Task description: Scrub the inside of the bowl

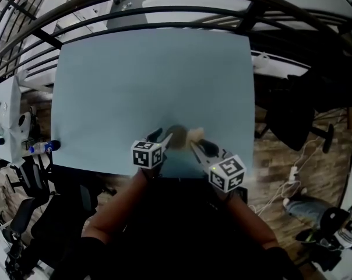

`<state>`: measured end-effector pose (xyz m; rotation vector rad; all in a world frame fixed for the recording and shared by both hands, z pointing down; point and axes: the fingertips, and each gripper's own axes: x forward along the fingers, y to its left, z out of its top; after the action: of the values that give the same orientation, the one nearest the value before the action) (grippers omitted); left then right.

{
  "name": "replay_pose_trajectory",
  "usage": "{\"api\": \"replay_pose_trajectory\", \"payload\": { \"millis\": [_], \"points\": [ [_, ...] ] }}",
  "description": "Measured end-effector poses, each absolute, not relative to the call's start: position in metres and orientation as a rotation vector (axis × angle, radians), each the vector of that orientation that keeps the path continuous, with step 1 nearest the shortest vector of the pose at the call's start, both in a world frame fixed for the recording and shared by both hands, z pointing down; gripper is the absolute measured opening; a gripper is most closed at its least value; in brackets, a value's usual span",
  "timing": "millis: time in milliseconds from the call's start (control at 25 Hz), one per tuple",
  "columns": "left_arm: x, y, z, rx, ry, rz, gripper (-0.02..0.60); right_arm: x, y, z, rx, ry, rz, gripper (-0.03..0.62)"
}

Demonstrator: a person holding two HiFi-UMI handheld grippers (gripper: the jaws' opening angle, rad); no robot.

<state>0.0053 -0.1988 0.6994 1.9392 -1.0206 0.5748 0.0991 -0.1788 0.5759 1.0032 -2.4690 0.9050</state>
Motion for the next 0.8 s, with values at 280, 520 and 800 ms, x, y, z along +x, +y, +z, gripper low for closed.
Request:
{"api": "replay_pose_trajectory", "payload": {
  "millis": [280,520,800],
  "points": [
    [-0.005,-0.201,0.751,1.821,-1.063,0.658,0.198,0.1,-0.192,0.595,0.953,-2.451,0.942,0.066],
    [-0.003,-0.189,0.782,1.74,-1.02,0.668,0.198,0.098,-0.19,0.603,0.909,-2.446,0.968,0.066],
    [0.004,-0.182,0.799,1.68,-0.99,0.688,0.193,0.105,-0.192,0.605,0.916,-2.434,0.967,0.066]
  ]
}}
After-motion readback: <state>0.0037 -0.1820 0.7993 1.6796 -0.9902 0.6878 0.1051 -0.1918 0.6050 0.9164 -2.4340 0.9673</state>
